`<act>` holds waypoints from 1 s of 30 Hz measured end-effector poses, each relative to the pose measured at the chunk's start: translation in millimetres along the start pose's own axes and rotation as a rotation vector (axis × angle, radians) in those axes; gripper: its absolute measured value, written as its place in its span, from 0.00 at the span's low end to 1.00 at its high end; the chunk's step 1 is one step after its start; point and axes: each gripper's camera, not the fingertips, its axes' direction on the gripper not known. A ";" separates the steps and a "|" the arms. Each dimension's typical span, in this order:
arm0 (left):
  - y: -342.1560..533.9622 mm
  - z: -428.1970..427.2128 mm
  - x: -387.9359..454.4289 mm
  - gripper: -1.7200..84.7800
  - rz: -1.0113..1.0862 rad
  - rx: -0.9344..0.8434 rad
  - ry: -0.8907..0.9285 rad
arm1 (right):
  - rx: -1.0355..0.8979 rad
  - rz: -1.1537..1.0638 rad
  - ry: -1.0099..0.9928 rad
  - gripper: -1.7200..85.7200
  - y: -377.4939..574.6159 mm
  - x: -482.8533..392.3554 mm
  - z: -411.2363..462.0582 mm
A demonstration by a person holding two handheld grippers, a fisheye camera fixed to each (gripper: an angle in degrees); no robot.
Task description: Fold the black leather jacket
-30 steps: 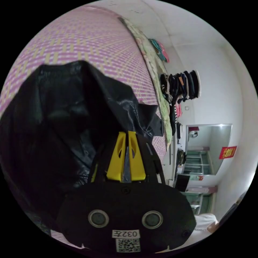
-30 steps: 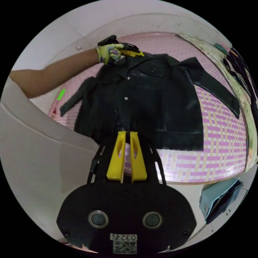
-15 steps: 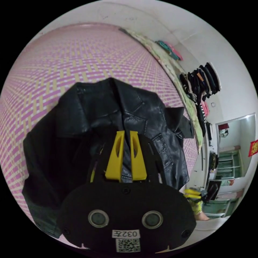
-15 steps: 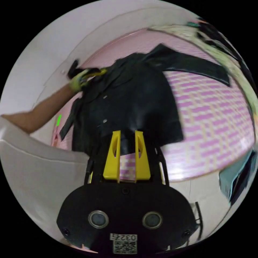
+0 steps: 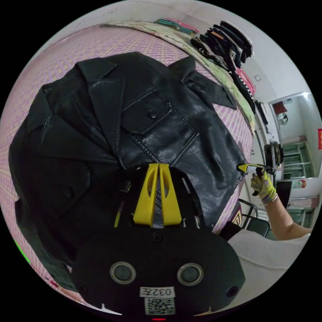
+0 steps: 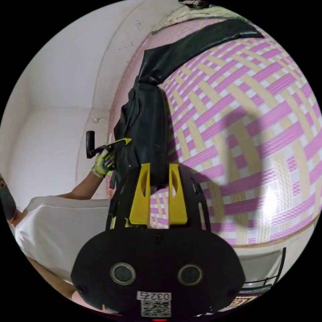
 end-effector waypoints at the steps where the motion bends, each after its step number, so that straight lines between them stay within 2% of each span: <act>1: -3.5 2.1 3.9 0.01 0.019 -0.013 -0.041 | 0.003 -0.008 0.020 0.06 6.7 -3.4 5.9; 4: -10.9 8.7 14.7 0.01 0.074 -0.067 -0.153 | 0.050 -0.036 -0.034 0.04 35.5 -16.6 2.2; 8: -4.2 19.5 26.3 0.01 0.123 -0.116 -0.150 | 0.061 -0.048 -0.116 0.04 87.4 -28.5 -9.2; 12: 4.8 30.9 44.6 0.01 0.163 -0.094 -0.221 | -0.099 0.054 0.037 0.11 118.8 0.1 19.3; 14: 1.1 34.1 44.2 0.01 0.151 -0.096 -0.229 | 0.015 0.097 0.038 0.12 115.3 14.1 -2.6; 16: -6.6 35.4 30.3 0.01 0.083 -0.100 -0.173 | 0.263 0.160 -0.036 0.13 99.6 36.8 -50.7; 19: -12.9 36.4 8.7 0.01 0.004 -0.084 -0.092 | 0.448 0.218 0.043 0.13 63.3 64.9 -100.2; 28: -24.1 46.3 6.8 0.01 -0.002 -0.109 -0.139 | 0.636 0.463 0.065 0.15 -52.4 143.0 -168.9; 30: -24.9 47.0 2.4 0.01 -0.022 -0.102 -0.132 | 0.649 0.488 0.006 0.14 -63.9 152.1 -165.2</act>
